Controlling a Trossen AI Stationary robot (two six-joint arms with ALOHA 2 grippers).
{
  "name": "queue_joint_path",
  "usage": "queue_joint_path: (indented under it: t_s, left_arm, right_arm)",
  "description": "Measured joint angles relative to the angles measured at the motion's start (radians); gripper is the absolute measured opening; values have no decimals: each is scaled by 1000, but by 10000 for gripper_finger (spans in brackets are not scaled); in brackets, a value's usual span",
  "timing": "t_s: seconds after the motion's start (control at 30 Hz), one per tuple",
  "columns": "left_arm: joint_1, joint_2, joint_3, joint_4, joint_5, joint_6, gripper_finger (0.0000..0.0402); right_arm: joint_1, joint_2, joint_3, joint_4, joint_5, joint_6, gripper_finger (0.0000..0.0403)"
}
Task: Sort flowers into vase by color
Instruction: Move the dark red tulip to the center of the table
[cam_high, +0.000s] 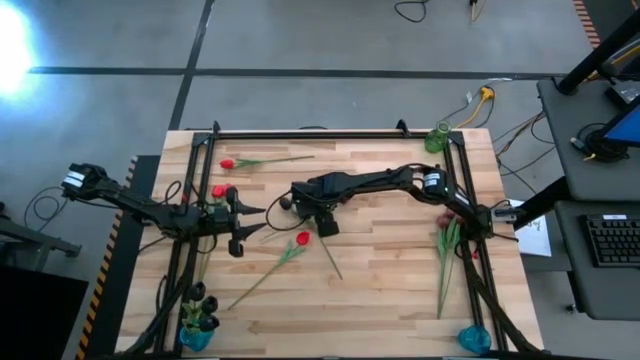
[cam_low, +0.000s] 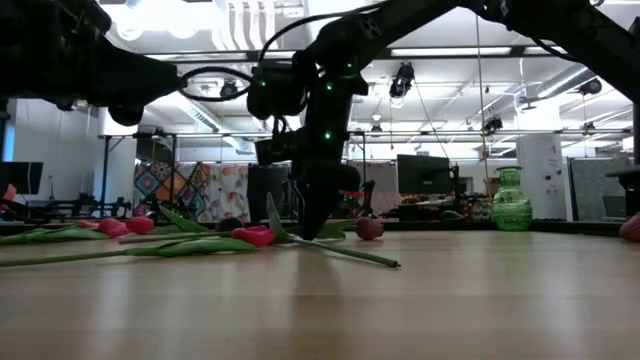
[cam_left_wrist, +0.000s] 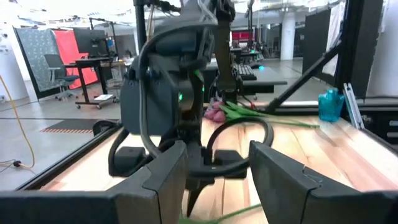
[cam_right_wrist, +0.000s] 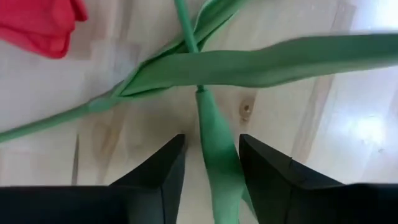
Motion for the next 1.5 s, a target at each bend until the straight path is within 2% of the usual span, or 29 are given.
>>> queue_joint_path:
  t_s: [0.13, 0.33, 0.6, 0.8, 0.9, 1.0, 1.07, 1.2, 1.3, 1.4, 1.5]
  left_arm:
    - [0, 0, 0, 8, 0, 0, 160]
    - [0, 2, 0, 9, 0, -1, 160]
    - [0, 8, 0, 11, 1, -1, 160]
    - [0, 12, 0, 11, 1, -20, 160]
    - [0, 16, 0, 12, 18, -37, 160]
    - [0, 47, 0, 35, 121, -51, 160]
    - [0, 82, 3, 77, 118, -84, 160]
    - [1, 186, 27, 72, -69, -186, 160]
    - [8, 267, 70, 66, -197, -319, 160]
    - [41, 330, 153, -36, -199, -428, 160]
    - [75, 390, 252, -205, -203, -559, 160]
  right_arm:
    - [-5, -4, -24, 47, 28, 56, 106]
    - [-35, -5, 31, 49, 100, 206, 20]
    - [-130, -18, 110, -85, 135, 562, 15]
    - [-164, -59, 95, -307, 233, 656, 14]
    - [-149, -86, 32, -357, 267, 672, 14]
    - [-119, -135, -81, -303, 268, 699, 13]
    - [-93, -177, -171, -231, 268, 715, 13]
    - [-49, -262, -333, -104, 286, 782, 34]
    - [-26, -340, -429, -76, 375, 843, 72]
    - [-12, -414, -511, -73, 441, 891, 115]
    - [-3, -488, -583, -36, 447, 919, 156]
